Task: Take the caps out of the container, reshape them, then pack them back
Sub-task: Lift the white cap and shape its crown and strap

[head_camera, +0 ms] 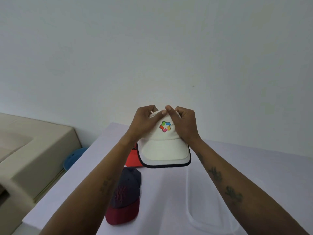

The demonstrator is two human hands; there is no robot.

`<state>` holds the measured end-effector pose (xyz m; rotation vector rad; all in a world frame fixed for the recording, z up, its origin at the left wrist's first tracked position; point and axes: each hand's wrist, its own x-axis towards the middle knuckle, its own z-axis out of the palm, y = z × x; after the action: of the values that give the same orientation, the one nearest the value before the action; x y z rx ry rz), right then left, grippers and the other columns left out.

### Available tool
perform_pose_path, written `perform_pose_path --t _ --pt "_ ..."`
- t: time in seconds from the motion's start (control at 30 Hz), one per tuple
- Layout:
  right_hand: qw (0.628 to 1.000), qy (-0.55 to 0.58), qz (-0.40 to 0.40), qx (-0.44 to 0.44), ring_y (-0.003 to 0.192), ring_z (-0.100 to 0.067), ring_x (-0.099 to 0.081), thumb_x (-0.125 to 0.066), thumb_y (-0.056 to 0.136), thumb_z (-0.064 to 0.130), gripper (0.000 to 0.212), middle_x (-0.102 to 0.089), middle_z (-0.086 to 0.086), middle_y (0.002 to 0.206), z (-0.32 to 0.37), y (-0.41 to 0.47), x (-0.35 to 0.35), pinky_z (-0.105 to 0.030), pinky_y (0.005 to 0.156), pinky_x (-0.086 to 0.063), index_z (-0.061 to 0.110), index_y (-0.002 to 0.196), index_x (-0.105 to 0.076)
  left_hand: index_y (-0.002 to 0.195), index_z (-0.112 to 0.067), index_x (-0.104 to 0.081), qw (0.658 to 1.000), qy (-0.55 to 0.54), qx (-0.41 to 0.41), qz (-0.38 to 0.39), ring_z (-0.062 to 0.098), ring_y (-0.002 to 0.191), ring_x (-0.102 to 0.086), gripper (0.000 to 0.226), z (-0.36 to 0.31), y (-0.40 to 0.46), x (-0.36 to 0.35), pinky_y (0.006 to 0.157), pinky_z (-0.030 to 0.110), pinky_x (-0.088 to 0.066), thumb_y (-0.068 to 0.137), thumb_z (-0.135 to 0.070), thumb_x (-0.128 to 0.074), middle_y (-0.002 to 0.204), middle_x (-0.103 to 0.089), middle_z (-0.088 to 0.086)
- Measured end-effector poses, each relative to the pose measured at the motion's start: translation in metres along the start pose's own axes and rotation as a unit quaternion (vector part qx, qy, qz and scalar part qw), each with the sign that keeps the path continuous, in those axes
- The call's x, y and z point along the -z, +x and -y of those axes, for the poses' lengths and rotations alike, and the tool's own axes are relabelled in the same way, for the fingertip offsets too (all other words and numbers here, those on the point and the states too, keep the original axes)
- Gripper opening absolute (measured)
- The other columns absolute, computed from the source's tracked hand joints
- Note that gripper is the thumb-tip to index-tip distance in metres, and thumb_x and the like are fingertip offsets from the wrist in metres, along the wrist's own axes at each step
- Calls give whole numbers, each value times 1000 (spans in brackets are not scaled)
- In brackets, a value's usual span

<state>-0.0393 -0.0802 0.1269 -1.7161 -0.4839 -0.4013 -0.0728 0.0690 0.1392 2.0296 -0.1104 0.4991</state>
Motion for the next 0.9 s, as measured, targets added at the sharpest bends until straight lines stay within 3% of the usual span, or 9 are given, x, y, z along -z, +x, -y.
perform_pose_path --t 0.07,0.13,0.3,0.47,0.5,0.57,0.63,0.77,0.9 --pt "1000 22 -7 -11 50 -17 -30 -67 86 38 63 -27 -9 51 1 -2 -2 -28 49 -29 2 52 -28 65 7 -54 999 1 34 16 11 51 -48 61 4 -2 0 47 18 -32 83 -51 -64 57 -53 9" --pt "999 39 5 -35 47 -14 -31 -67 86 35 58 -28 -4 48 0 -3 -1 -24 48 -31 7 50 -30 70 14 -55 997 -18 55 43 18 57 -50 67 5 -4 2 51 24 -34 83 -51 -63 62 -56 18" --pt "993 76 70 -63 53 -13 -42 -59 92 32 47 -42 1 53 -6 -1 4 -25 53 -38 15 53 -40 72 15 -56 997 -69 10 -32 18 56 -58 59 -11 -7 6 51 23 -43 87 -42 -62 70 -63 28" --pt "999 24 40 12 46 -6 -35 -66 88 27 51 -35 9 47 8 2 2 -17 49 -33 15 49 -35 65 -5 -56 990 -122 29 -59 12 57 -63 38 -11 -9 9 55 26 -50 84 -36 -67 64 -66 10" --pt "999 22 28 23 46 -6 -32 -68 87 26 52 -32 9 46 11 4 4 -17 49 -31 15 49 -34 69 -3 -58 989 -131 43 -47 16 60 -63 41 -8 -8 10 58 29 -50 84 -40 -67 67 -67 12" --pt "999 37 -2 29 46 -6 -31 -70 85 26 52 -31 7 46 15 7 8 -17 48 -31 10 49 -35 75 8 -57 992 -101 76 7 21 63 -56 72 -3 -10 16 61 32 -43 77 -63 -62 70 -61 15" --pt "998 50 -19 28 46 -5 -33 -71 84 25 50 -33 8 46 17 9 13 -15 48 -32 8 51 -38 69 9 -57 991 -71 108 40 21 64 -53 91 1 -15 19 62 32 -40 64 -82 -54 71 -57 14" --pt "998 67 13 -3 48 -6 -30 -62 91 28 50 -31 12 46 13 12 11 -17 50 -31 12 53 -34 55 -7 -37 984 -132 96 -78 18 52 -39 63 -8 -17 19 52 26 -32 86 -59 -54 55 -38 10" --pt "991 119 15 -56 55 -22 -37 -63 90 32 57 -36 -10 54 4 7 5 -32 54 -35 0 52 -35 56 5 -32 986 -135 38 -95 19 52 -33 65 -17 -14 21 50 25 -30 94 -44 -51 57 -34 11"
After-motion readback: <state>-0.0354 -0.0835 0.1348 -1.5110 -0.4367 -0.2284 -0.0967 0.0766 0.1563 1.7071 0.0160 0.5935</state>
